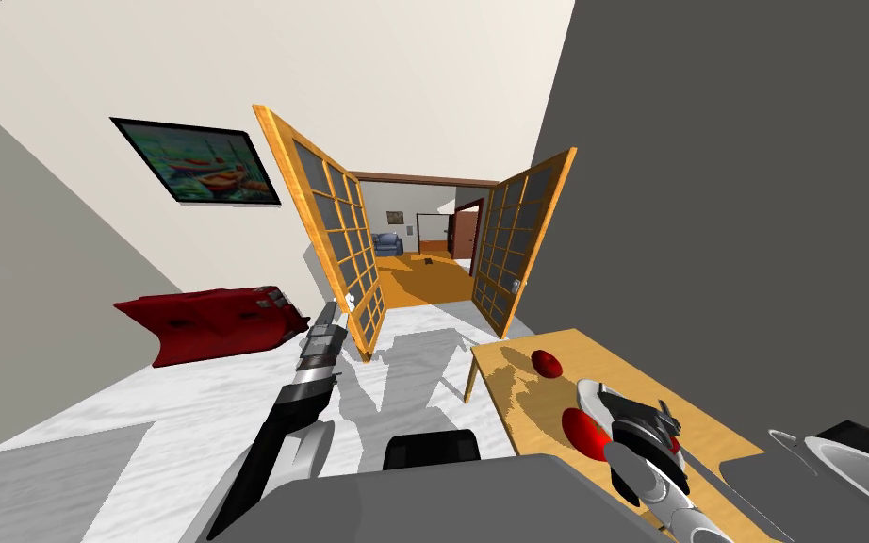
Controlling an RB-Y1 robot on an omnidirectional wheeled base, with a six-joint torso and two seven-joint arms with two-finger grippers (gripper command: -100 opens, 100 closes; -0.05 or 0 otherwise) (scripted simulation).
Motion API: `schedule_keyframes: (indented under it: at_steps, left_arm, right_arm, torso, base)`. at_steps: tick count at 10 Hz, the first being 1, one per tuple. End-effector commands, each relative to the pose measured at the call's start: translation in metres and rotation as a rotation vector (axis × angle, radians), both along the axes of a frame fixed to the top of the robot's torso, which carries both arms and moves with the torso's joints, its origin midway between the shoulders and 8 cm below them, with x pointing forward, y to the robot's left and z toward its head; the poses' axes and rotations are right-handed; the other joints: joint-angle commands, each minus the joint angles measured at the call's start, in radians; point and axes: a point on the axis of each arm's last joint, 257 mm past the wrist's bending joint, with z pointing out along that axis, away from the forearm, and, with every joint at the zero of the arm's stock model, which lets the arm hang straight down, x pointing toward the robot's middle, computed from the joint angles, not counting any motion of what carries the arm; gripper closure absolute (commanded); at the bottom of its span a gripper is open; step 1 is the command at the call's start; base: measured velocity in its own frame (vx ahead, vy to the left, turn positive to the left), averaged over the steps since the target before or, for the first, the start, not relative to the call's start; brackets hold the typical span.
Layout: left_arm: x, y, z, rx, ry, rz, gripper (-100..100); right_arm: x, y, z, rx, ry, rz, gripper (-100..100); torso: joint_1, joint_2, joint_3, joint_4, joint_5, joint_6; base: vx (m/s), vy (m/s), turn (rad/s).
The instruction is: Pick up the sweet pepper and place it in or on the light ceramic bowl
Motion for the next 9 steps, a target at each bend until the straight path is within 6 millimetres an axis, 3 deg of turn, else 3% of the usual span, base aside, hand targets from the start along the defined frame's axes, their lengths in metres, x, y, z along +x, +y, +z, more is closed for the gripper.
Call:
schedule_keyframes:
  at_steps: [1,3,4,5,9]
  left_arm:
    - [0.0,0.0,0.0,0.0,0.0,0.0,0]
    - [0.0,0.0,0.0,0.0,0.0,0.0,0]
    - [0.0,0.0,0.0,0.0,0.0,0.0,0]
    - [0.0,0.0,0.0,0.0,0.0,0.0,0]
    - [0.0,0.0,0.0,0.0,0.0,0.0,0]
  right_arm:
    - [0.0,0.0,0.0,0.0,0.0,0.0,-100]
    - [0.0,0.0,0.0,0.0,0.0,0.0,-100]
    - [0.0,0.0,0.0,0.0,0.0,0.0,0]
    - [0.004,-0.014,0.011,-0.001,0.001,-0.001,-100]
    - [0.016,-0.045,0.04,-0.004,0.001,-0.001,-100]
  torso:
    - [0.0,0.0,0.0,0.0,0.0,0.0]
    - [0.001,-0.001,0.0,0.0,0.0,0.0]
    - [0.001,-0.001,0.0,0.0,0.0,0.0]
    - [0.001,-0.001,0.0,0.0,0.0,0.0]
    - [0.008,0.002,0.001,0.0,0.002,0.0]
  base:
    - [0.0,0.0,0.0]
    - [0.0,0.0,0.0]
    - [0.0,0.0,0.0]
    - [-0.019,0.046,0.0]
    - [-0.037,0.091,-0.007]
